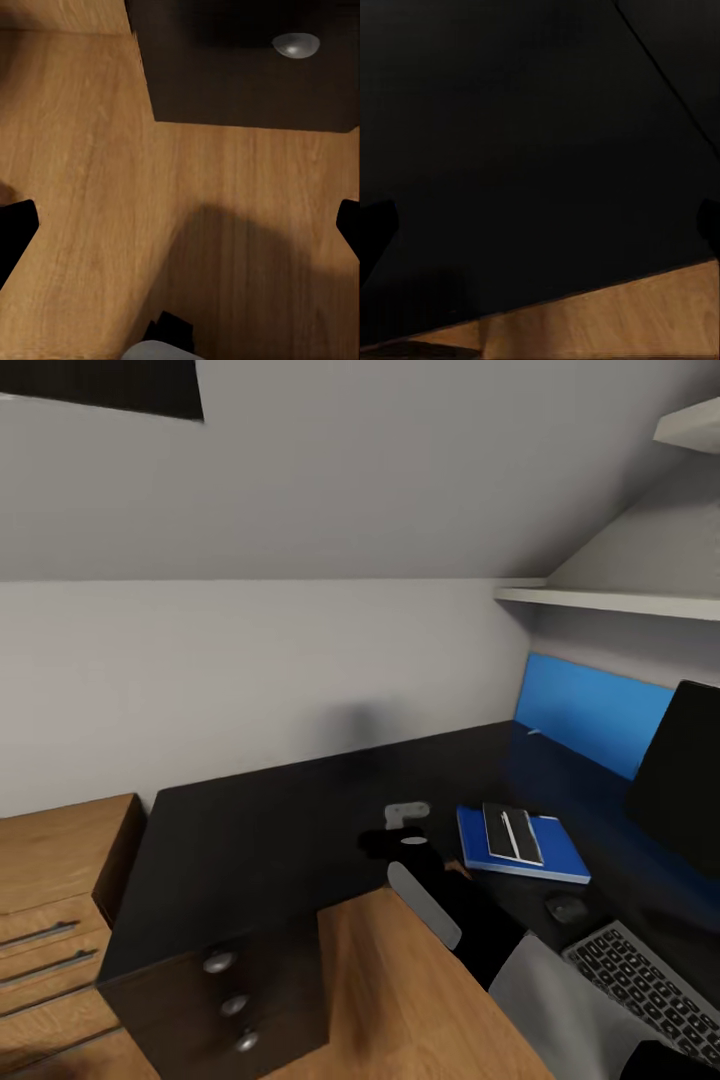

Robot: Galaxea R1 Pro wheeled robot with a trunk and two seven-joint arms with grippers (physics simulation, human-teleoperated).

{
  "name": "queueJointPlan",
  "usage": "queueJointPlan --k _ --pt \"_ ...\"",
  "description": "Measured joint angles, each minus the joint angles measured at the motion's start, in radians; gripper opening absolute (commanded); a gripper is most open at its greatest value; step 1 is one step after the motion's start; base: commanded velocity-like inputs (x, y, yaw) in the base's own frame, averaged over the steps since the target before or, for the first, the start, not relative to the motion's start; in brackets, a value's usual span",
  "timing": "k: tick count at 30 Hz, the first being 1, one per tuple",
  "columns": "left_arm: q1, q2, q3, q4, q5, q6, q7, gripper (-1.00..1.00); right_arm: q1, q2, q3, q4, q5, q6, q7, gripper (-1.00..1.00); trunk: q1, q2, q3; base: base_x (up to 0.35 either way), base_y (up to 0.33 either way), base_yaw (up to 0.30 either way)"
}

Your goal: In the bedroom, organize the workspace by keeping the computer under the desk, ensuring the monitor is on the desk, placing the keyboard on the desk next to the monitor, placing the mouse on the desk next to the keyboard, moving the folder from the swivel chair onto the desk next to the mouse, stacking the notebook on top of the folder with the pen on top of the notebook, and positioning the swivel chair next to the desk.

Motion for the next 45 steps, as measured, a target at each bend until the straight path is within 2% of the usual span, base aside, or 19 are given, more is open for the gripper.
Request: queueJointPlan --k 9,11,12,15,21,23,27,32,41,45 --pt "0.0 0.0 0.0 0.0 0.0 0.001 0.001 1.0 0.001 0.0 0.006 0.0 0.0 0.0 0.0 1.0 0.0 0.0 0.012 -0.337 0.0 0.149" --pt "0.0 0.0 0.0 0.001 0.0 0.003 0.001 1.0 0.002 0.0 0.019 0.0 0.001 0.0 0.0 1.0 0.0 0.0 0.013 -0.337 -0.035 0.228" --pt "0.0 0.005 0.0 0.02 0.001 0.006 0.001 1.0 0.002 0.0 0.047 0.002 0.002 -0.009 -0.002 1.0 0.0 0.0 0.013 -0.335 -0.076 0.255" --pt "-0.001 0.022 0.0 0.04 0.001 0.004 0.001 1.0 0.002 0.0 0.061 0.004 0.003 -0.035 -0.007 1.0 0.0 0.0 0.013 -0.301 -0.096 0.264" --pt "-0.001 0.035 0.003 0.054 0.002 0.001 -0.002 1.0 0.003 -0.001 0.072 -0.001 0.001 -0.07 -0.061 1.0 0.0 0.0 0.01 -0.237 -0.051 0.27" --pt "-0.002 0.037 0.003 0.055 0.002 0.001 -0.002 1.0 0.013 0.0 0.086 -0.006 0.0 -0.076 -0.102 1.0 0.0 0.0 0.009 -0.294 -0.012 0.265" --pt "-0.002 0.037 0.003 0.056 0.004 0.0 -0.001 1.0 0.032 -0.001 0.105 -0.039 0.001 -0.079 -0.131 1.0 0.0 0.0 0.008 -0.317 -0.006 0.176" --pt "-0.002 0.036 0.003 0.057 0.004 -0.001 -0.002 1.0 0.062 -0.008 0.113 -0.1 0.003 -0.081 -0.145 1.0 0.0 0.0 0.007 -0.333 -0.001 0.044" --pt "-0.002 0.032 0.002 0.058 0.001 0.0 -0.002 1.0 0.079 -0.011 0.114 -0.115 0.044 -0.081 -0.147 1.0 0.0 0.0 0.007 -0.318 0.0 0.003" --pt "-0.002 0.033 0.001 0.058 0.0 -0.001 -0.002 1.0 0.092 -0.015 0.114 -0.115 0.049 -0.082 -0.146 1.0 0.0 0.0 0.007 -0.12 0.0 0.0"
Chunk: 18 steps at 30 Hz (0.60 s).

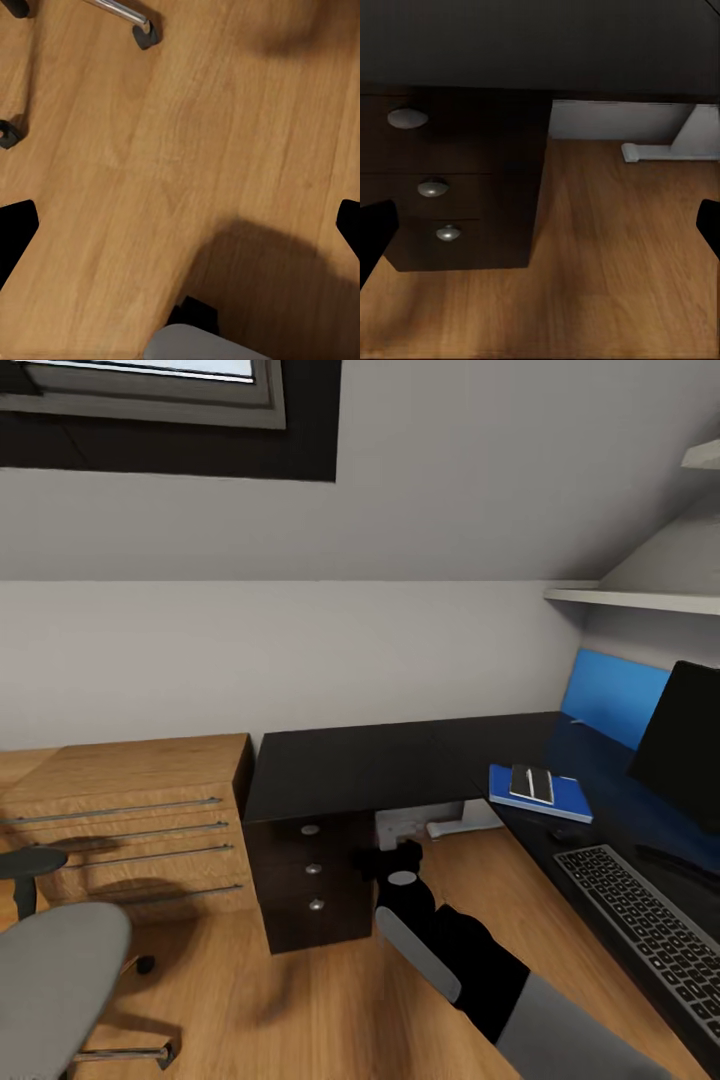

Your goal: In the bedroom, organize the workspace by keeping the computer under the desk, ensuring the monitor is on the desk, placing the keyboard on the desk next to the monitor, placing the mouse on the desk next to the keyboard, moving the folder from the swivel chair onto the desk next to the mouse, stacking the notebook on top of the folder with the pen on top of the notebook, and positioning the swivel chair next to the desk.

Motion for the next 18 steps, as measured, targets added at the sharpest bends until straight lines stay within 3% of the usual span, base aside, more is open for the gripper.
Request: queueJointPlan --k 5,8,9,10,13,14,15,16,18 --pt "0.0 0.001 -0.001 0.0 0.001 0.0 0.0 1.0 0.069 -0.002 0.0 0.02 0.0 -0.019 0.001 1.0 0.0 0.0 0.0 -0.014 0.0 0.0" --pt "0.0 0.001 -0.001 0.0 0.0 0.001 0.0 1.0 0.14 -0.004 0.0 0.052 0.01 -0.068 0.001 1.0 0.0 0.0 0.0 -0.003 0.0 0.0" --pt "0.0 0.002 -0.001 0.0 0.001 0.001 0.0 1.0 0.203 -0.022 0.003 0.137 0.071 -0.184 0.005 1.0 0.0 0.0 0.0 0.0 0.0 0.0" --pt "0.0 0.001 -0.001 0.0 0.001 0.0 0.0 1.0 0.244 -0.025 0.004 0.222 0.073 -0.229 0.006 1.0 0.0 0.0 0.0 0.0 0.0 0.0" --pt "0.0 0.001 -0.001 0.0 0.001 0.0 0.0 1.0 0.265 -0.027 0.006 0.294 0.082 -0.329 0.007 1.0 0.0 0.0 0.0 0.0 0.0 0.0" --pt "0.0 0.003 0.0 0.014 0.002 0.0 -0.005 1.0 0.298 0.002 0.024 0.457 0.098 -0.609 0.084 1.0 0.0 0.0 0.0 0.0 0.0 0.0" --pt "0.0 0.003 0.0 0.027 0.002 0.0 -0.006 1.0 0.307 0.014 0.023 0.69 0.097 -0.687 0.112 1.0 0.0 0.0 0.0 0.0 0.0 0.0" --pt "0.0 0.004 0.001 0.034 0.002 0.0 -0.006 1.0 0.308 0.018 0.021 0.828 0.092 -0.714 0.125 1.0 0.0 0.0 0.0 0.0 0.0 0.0" --pt "0.0 0.004 0.001 0.071 0.001 -0.001 -0.007 1.0 0.308 0.039 0.022 0.953 0.093 -0.825 0.191 1.0 0.0 0.0 0.0 0.0 0.0 0.079"
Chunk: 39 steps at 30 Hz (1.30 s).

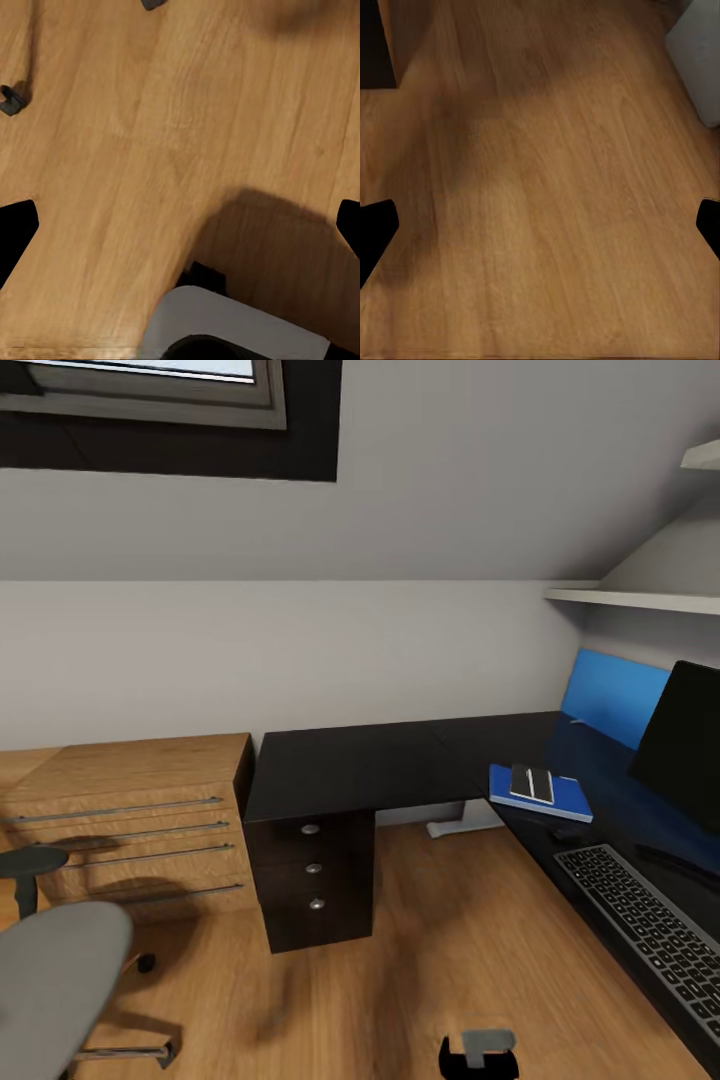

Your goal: In the bedroom, organize the workspace by keeping the computer under the desk, ensuring the monitor is on the desk, placing the keyboard on the desk next to the monitor, placing the mouse on the desk next to the keyboard, moving the folder from the swivel chair onto the desk next to the mouse, stacking the notebook on top of the folder with the pen on top of the notebook, and positioning the swivel chair next to the desk.

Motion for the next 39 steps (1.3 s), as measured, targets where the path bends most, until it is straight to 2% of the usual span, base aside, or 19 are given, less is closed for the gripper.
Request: queueJointPlan --k 3,4,7,14,16,19,20,26,33,39 --pt "0.0 0.0 0.0 0.027 -0.001 -0.001 0.0 1.0 0.0 0.007 0.001 0.067 -0.002 -0.061 0.038 1.0 0.0 0.0 0.0 0.0 0.0 0.157" --pt "0.0 0.0 0.0 0.064 -0.002 -0.002 0.0 1.0 0.0 0.01 -0.003 0.124 -0.008 -0.116 0.073 1.0 0.0 0.0 0.0 0.0 0.0 0.227" --pt "0.0 0.0 0.0 0.089 -0.003 -0.016 -0.001 1.0 0.001 0.009 -0.002 0.167 -0.011 -0.147 0.093 1.0 0.0 0.0 0.0 0.0 0.0 0.249" --pt "0.0 -0.001 0.0 0.126 -0.004 -0.093 -0.002 1.0 0.019 0.006 -0.003 0.198 -0.014 -0.184 0.104 1.0 0.0 0.0 0.0 0.0 0.0 0.271" --pt "0.0 -0.001 0.0 0.147 -0.004 -0.148 -0.002 1.0 0.046 0.003 -0.005 0.202 -0.015 -0.229 0.106 1.0 0.0 0.0 0.0 0.0 0.0 0.278" --pt "0.0 -0.001 0.001 0.155 -0.004 -0.194 -0.001 1.0 0.063 0.002 -0.004 0.204 -0.014 -0.283 0.107 1.0 0.0 0.0 0.0 0.0 0.0 0.279" --pt "0.0 -0.002 0.001 0.157 -0.003 -0.214 -0.001 1.0 0.073 0.002 -0.004 0.205 -0.013 -0.329 0.107 1.0 0.0 0.0 0.0 0.0 0.0 0.279" --pt "0.0 -0.012 -0.001 0.131 0.001 -0.231 0.003 1.0 0.098 0.006 -0.002 0.205 -0.013 -0.405 0.106 1.0 0.0 0.0 0.0 0.0 0.0 0.279" --pt "0.0 -0.046 -0.004 0.061 0.003 -0.23 0.008 1.0 0.106 0.011 -0.002 0.206 -0.015 -0.424 0.105 1.0 0.0 0.0 0.0 0.0 0.0 0.279" --pt "0.0 -0.055 -0.004 0.017 0.005 -0.23 0.011 1.0 0.109 0.018 -0.001 0.206 -0.017 -0.424 0.103 1.0 0.0 0.0 0.0 0.0 0.0 0.279"
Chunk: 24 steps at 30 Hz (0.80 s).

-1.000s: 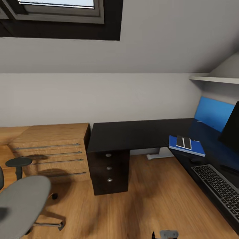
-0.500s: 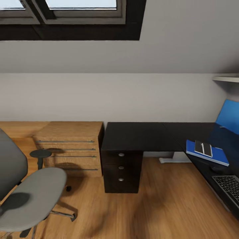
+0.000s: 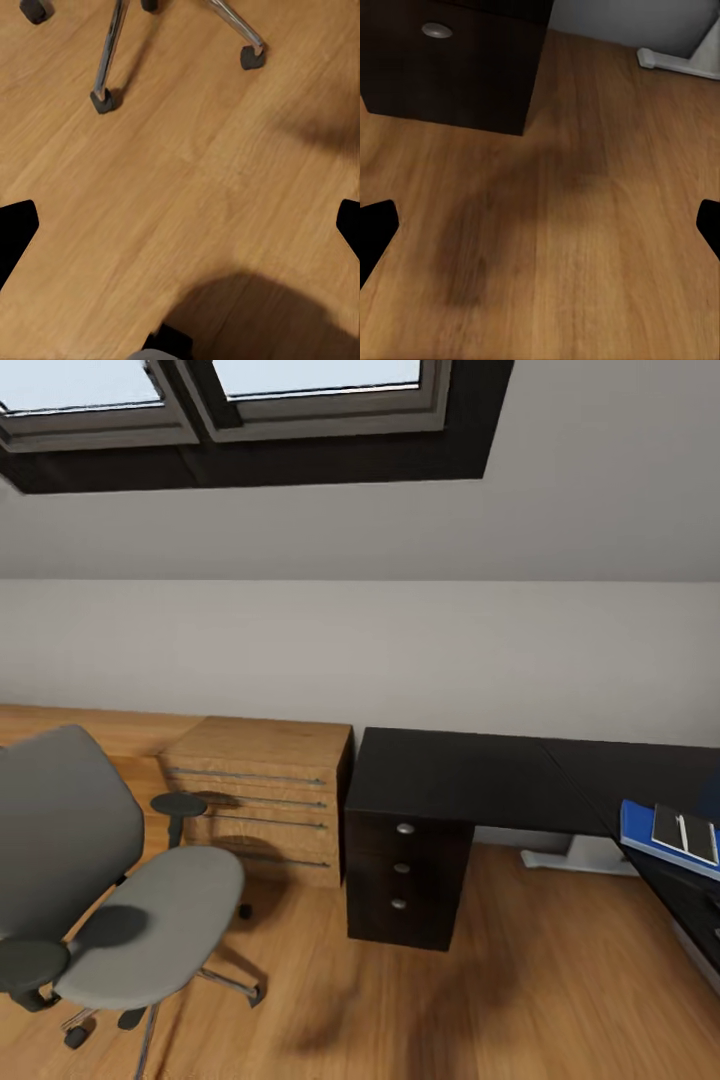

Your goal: In the bedroom, organize the workspace by keeping the computer under the desk, ensuring the monitor is on the desk, placing the keyboard on the desk next to the monitor, placing the mouse on the desk next to the keyboard, moving the folder from the swivel chair onto the desk next to the mouse, stacking the notebook on top of the folder with the pen on top of the notebook, and positioning the swivel chair next to the desk.

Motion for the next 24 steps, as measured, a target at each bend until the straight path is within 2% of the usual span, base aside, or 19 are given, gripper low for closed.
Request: queueJointPlan --k 4,11,24 --pt "0.0 0.004 0.005 -0.005 0.002 0.001 0.0 1.0 0.001 0.009 -0.001 0.0 -0.001 0.001 -0.001 1.0 0.0 0.0 0.0 0.0 0.0 0.279" --pt "0.0 0.036 0.008 0.022 0.003 -0.003 -0.007 1.0 0.001 0.011 -0.003 0.0 -0.001 -0.001 0.0 1.0 0.0 0.0 0.0 0.0 0.0 0.279" --pt "0.0 0.041 0.003 0.077 -0.003 -0.005 -0.011 1.0 0.001 0.007 -0.004 0.018 0.0 -0.001 0.002 1.0 0.0 0.0 0.0 0.0 0.0 0.279"
